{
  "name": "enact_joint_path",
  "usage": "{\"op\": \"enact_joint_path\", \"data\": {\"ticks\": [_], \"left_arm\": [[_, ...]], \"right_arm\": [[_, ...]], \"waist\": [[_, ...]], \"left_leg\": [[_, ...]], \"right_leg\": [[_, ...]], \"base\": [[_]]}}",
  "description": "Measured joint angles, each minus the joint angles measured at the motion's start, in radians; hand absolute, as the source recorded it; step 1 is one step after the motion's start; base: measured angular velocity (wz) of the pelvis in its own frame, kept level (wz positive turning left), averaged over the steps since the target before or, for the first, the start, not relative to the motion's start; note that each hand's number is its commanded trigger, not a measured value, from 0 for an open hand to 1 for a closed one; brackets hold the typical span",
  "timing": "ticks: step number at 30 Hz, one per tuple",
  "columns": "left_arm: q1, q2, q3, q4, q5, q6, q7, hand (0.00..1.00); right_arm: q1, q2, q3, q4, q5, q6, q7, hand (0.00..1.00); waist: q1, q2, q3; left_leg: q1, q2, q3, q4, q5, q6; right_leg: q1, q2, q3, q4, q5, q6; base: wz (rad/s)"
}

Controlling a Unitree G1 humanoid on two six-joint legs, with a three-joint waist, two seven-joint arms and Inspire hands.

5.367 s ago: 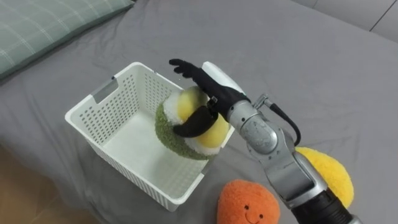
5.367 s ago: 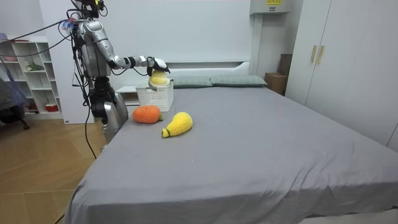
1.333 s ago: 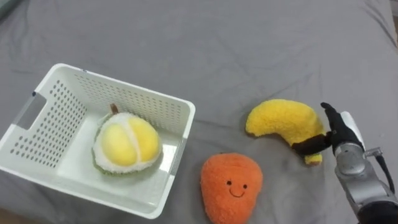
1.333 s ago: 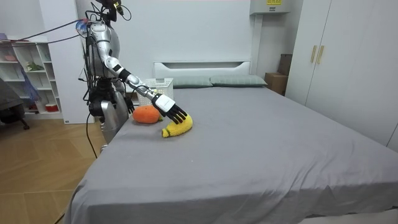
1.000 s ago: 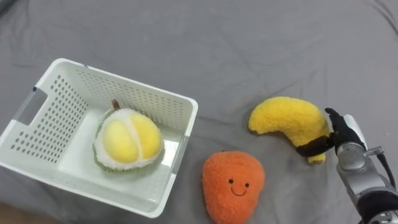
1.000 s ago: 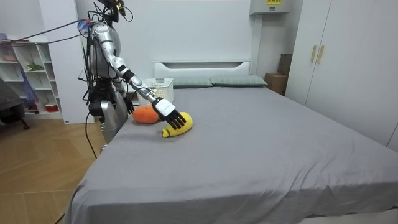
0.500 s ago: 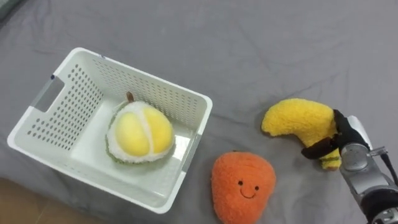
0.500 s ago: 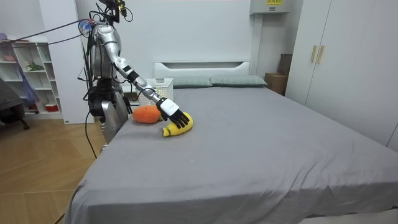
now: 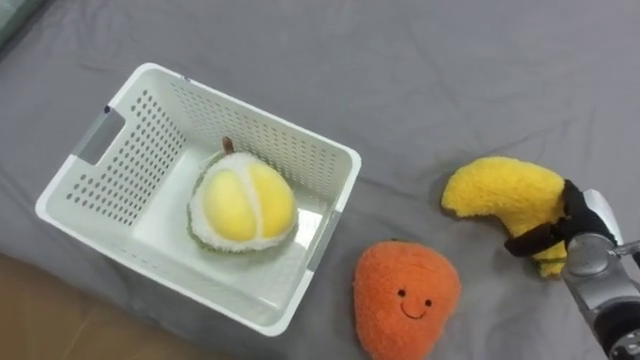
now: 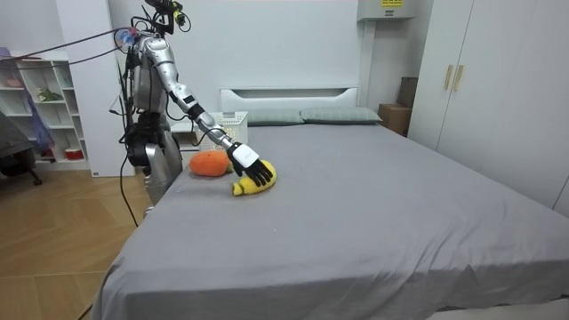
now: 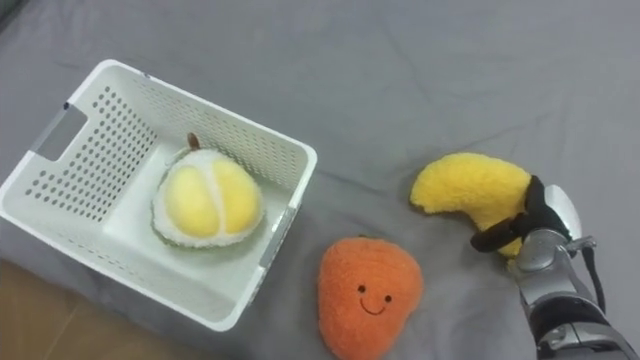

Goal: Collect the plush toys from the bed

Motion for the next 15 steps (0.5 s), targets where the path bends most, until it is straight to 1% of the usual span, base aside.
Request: {"op": "enact_joint_path", "data": {"ticks": [4, 8, 10, 15], "left_arm": [[0.006, 0.000, -0.002, 0.029, 0.000, -0.004, 0.002, 0.00], [0.023, 0.000, -0.003, 0.029, 0.001, -0.003, 0.002, 0.00], [0.024, 0.000, -0.002, 0.032, 0.001, -0.004, 0.002, 0.00], [0.024, 0.000, -0.003, 0.028, 0.000, -0.006, 0.003, 0.00]], "right_arm": [[-0.008, -0.009, 0.000, 0.008, 0.017, -0.002, -0.017, 1.00], [-0.008, -0.010, 0.002, 0.012, 0.021, -0.004, -0.017, 1.00], [-0.008, -0.010, 0.004, 0.018, 0.028, -0.006, -0.016, 1.00], [-0.008, -0.010, 0.027, 0.021, 0.062, -0.016, -0.015, 1.00]], "waist": [[0.007, 0.001, 0.0002], [0.010, 0.008, 0.0011], [0.018, 0.012, 0.0005], [0.025, 0.013, 0.0006]], "left_leg": [[0.001, 0.000, -0.007, 0.004, 0.001, -0.002], [0.000, 0.000, -0.008, 0.005, 0.003, -0.003], [0.000, 0.000, -0.008, 0.004, 0.004, -0.003], [0.000, 0.000, -0.012, 0.004, 0.004, -0.004]], "right_leg": [[0.007, 0.001, -0.005, -0.001, 0.000, 0.000], [0.007, 0.001, -0.006, -0.001, 0.000, 0.000], [0.007, 0.001, -0.010, 0.000, 0.000, 0.000], [0.009, 0.001, -0.017, 0.000, 0.000, -0.001]], "base": [[0.06], [0.00], [0.00], [0.03]]}}
